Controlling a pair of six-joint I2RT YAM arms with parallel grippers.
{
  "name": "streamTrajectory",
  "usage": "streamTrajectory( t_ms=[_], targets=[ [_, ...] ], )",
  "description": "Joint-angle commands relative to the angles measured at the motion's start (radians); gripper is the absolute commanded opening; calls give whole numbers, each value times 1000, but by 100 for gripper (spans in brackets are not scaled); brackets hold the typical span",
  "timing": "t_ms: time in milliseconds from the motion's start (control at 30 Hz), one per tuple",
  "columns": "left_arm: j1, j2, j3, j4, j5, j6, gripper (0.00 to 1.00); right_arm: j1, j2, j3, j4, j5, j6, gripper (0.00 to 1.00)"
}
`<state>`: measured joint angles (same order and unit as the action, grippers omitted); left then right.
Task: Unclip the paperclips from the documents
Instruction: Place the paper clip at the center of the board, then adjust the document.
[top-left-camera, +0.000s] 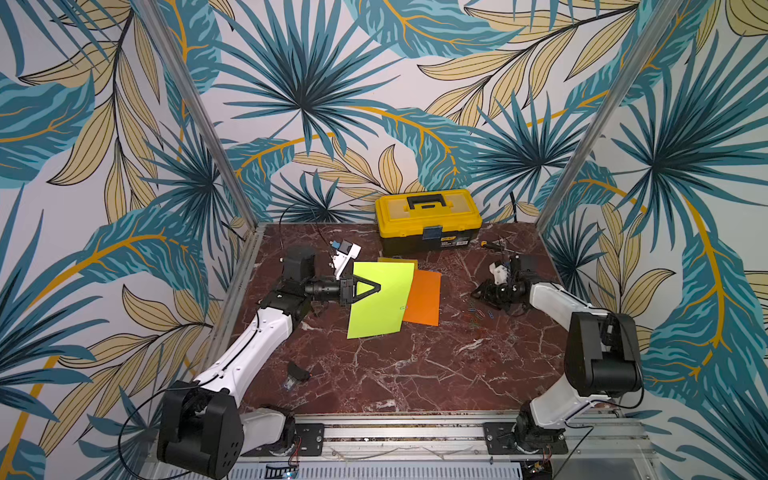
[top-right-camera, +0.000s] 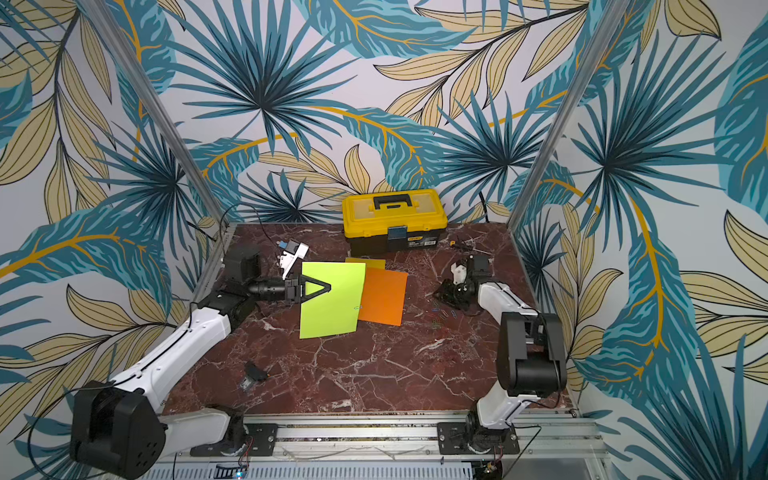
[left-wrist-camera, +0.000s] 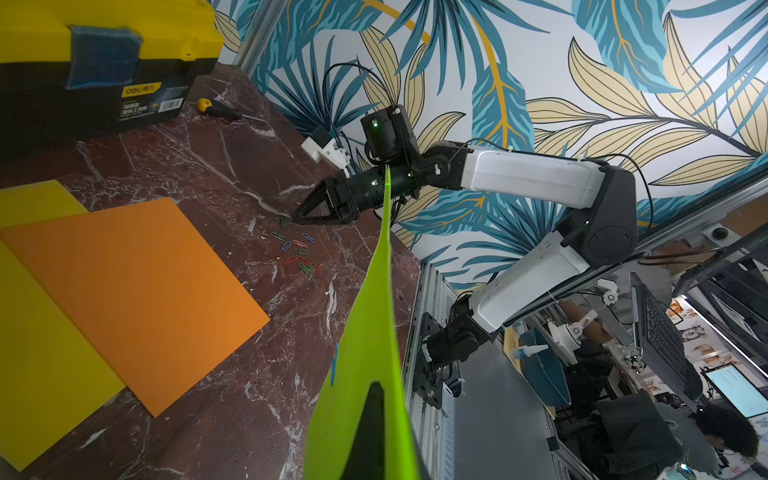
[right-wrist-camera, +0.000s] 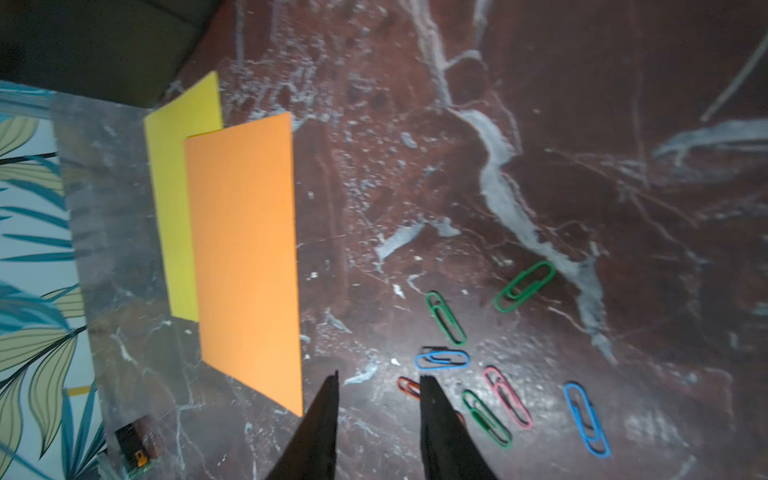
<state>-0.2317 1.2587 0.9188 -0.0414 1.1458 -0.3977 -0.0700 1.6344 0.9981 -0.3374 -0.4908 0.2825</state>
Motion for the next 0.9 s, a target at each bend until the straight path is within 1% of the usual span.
streamTrajectory(
  t_ms=[0, 100, 200, 367, 433, 600, 867],
  targets=[
    [8, 13, 27, 11, 15, 2, 0, 21, -75, -44, 85, -166, -49, 40],
    [6, 26, 47, 11, 25, -2, 0, 56, -145, -101, 253, -292, -35, 46],
    [4, 42, 69, 11, 39, -4, 0, 114, -198, -131, 371, -388, -29, 53],
    [-4, 67, 104, 11, 57, -6, 0, 218, -247, -117, 424, -479, -52, 61],
    [-8, 74, 114, 10, 59, -7, 0, 249, -256, -107, 448, -513, -43, 63],
    [-24, 82, 135, 11, 65, -11, 0, 311, -268, -93, 560, -562, 18, 66],
    [-41, 82, 148, 11, 75, -20, 0, 390, -217, -46, 632, -573, 48, 68]
  ],
)
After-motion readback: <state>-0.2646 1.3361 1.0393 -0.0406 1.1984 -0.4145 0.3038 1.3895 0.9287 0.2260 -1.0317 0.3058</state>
